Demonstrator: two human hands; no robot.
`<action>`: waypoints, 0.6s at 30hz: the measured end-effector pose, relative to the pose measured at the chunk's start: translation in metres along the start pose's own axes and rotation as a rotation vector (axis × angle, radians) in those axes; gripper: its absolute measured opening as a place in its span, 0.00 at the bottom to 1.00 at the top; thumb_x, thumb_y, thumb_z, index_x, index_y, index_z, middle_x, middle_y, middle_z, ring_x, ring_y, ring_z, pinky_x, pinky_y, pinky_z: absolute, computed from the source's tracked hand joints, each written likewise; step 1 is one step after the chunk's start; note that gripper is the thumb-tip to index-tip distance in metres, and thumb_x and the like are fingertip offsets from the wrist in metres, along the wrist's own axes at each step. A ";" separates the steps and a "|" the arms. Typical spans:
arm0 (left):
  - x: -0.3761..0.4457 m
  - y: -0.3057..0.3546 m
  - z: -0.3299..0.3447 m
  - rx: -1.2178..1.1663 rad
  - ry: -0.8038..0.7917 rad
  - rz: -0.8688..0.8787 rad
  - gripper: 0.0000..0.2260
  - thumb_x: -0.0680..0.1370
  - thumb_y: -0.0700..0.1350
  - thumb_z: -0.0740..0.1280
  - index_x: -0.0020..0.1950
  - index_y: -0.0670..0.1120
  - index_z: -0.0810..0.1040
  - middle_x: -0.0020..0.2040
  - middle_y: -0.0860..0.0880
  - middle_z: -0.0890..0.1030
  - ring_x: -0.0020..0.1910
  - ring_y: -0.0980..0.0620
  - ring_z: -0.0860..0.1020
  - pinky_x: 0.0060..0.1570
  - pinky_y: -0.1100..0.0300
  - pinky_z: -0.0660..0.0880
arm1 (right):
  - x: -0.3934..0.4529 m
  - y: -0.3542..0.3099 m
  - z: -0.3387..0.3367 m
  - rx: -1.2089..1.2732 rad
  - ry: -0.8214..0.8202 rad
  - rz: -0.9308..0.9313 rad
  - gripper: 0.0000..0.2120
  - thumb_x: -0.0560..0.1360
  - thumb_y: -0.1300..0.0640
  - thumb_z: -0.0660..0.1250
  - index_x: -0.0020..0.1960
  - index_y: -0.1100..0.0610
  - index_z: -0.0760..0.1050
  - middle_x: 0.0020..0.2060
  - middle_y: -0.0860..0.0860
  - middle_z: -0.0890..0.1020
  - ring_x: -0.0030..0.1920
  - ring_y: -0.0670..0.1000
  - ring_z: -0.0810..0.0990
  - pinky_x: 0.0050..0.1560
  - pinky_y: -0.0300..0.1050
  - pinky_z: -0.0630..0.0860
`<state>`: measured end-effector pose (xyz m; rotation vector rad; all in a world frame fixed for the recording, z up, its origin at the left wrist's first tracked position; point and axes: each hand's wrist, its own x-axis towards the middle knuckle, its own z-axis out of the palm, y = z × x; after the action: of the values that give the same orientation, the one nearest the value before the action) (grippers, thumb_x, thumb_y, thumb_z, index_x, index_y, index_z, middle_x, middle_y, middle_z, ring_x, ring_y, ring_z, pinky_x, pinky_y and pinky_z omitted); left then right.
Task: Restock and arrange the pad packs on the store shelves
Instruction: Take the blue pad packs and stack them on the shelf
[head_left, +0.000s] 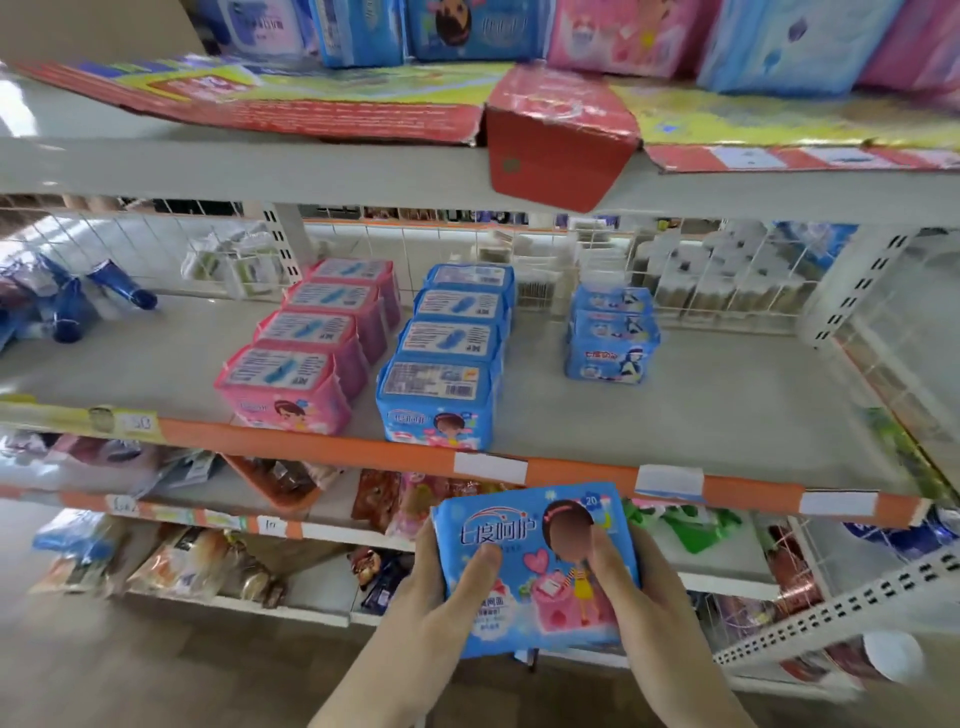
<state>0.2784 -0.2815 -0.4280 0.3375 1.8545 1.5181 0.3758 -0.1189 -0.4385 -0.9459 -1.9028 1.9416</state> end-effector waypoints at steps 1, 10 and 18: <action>0.003 0.004 0.007 -0.007 0.008 0.010 0.27 0.71 0.67 0.64 0.69 0.66 0.66 0.58 0.60 0.84 0.58 0.58 0.82 0.64 0.50 0.75 | 0.005 0.000 -0.007 0.009 0.001 -0.016 0.26 0.67 0.25 0.64 0.56 0.41 0.77 0.45 0.41 0.85 0.47 0.43 0.83 0.55 0.53 0.79; 0.040 0.029 0.060 -0.034 0.028 0.117 0.16 0.82 0.52 0.65 0.68 0.49 0.74 0.59 0.47 0.84 0.60 0.46 0.82 0.62 0.43 0.77 | 0.054 -0.005 -0.068 -0.004 -0.059 -0.214 0.20 0.74 0.39 0.62 0.63 0.44 0.74 0.37 0.40 0.82 0.35 0.40 0.78 0.39 0.36 0.71; 0.085 0.041 0.074 0.115 0.152 0.182 0.09 0.82 0.39 0.64 0.55 0.53 0.78 0.49 0.61 0.85 0.52 0.60 0.83 0.47 0.65 0.77 | 0.103 -0.009 -0.100 -0.010 -0.204 -0.366 0.25 0.73 0.39 0.69 0.66 0.35 0.63 0.53 0.36 0.82 0.53 0.44 0.83 0.50 0.43 0.80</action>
<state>0.2568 -0.1641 -0.4239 0.4669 2.0838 1.5992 0.3568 0.0231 -0.4496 -0.3740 -2.0231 1.8628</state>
